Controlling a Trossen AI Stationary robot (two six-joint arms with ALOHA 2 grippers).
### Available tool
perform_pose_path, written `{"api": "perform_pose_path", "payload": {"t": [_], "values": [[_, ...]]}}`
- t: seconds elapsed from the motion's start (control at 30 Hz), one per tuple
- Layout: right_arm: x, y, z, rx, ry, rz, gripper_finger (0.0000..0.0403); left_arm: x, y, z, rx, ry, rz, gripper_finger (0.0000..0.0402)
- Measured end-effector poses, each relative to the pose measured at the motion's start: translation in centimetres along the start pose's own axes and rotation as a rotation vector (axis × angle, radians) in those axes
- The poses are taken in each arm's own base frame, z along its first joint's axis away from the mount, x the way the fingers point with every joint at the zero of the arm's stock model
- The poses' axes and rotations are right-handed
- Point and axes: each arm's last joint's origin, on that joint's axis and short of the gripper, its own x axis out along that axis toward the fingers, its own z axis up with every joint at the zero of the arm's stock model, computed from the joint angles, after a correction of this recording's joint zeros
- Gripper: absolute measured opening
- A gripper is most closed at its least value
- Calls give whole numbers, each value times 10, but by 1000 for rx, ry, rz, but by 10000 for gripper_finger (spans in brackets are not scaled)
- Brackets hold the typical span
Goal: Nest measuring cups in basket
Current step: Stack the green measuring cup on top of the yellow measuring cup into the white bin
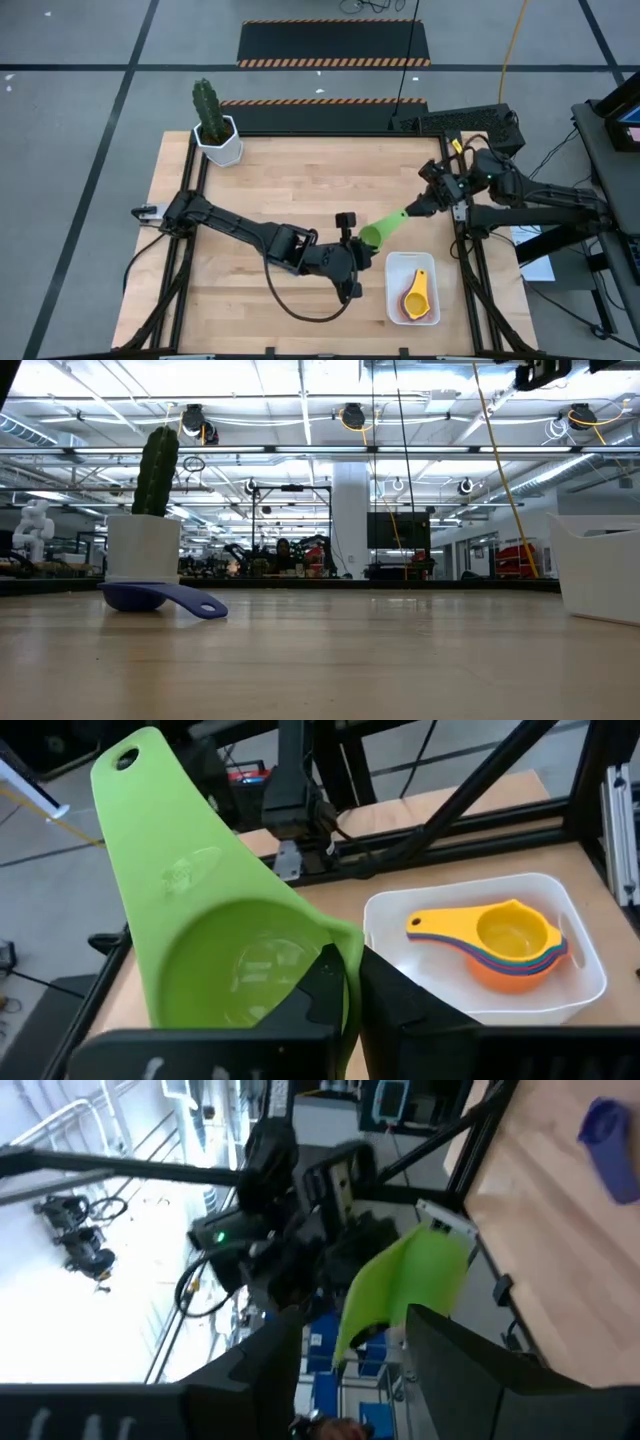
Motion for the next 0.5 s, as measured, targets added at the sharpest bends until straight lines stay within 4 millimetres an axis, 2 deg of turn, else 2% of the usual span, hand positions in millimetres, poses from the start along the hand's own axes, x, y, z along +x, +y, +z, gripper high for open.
{"api": "perform_pose_path", "payload": {"t": [0.37,0.5], "values": [[11,-5,9,4,-10,-15,170,5,10,-2,78,22,18,11],[12,-6,10,5,-12,-17,153,7,13,-7,110,63,20,20]]}}
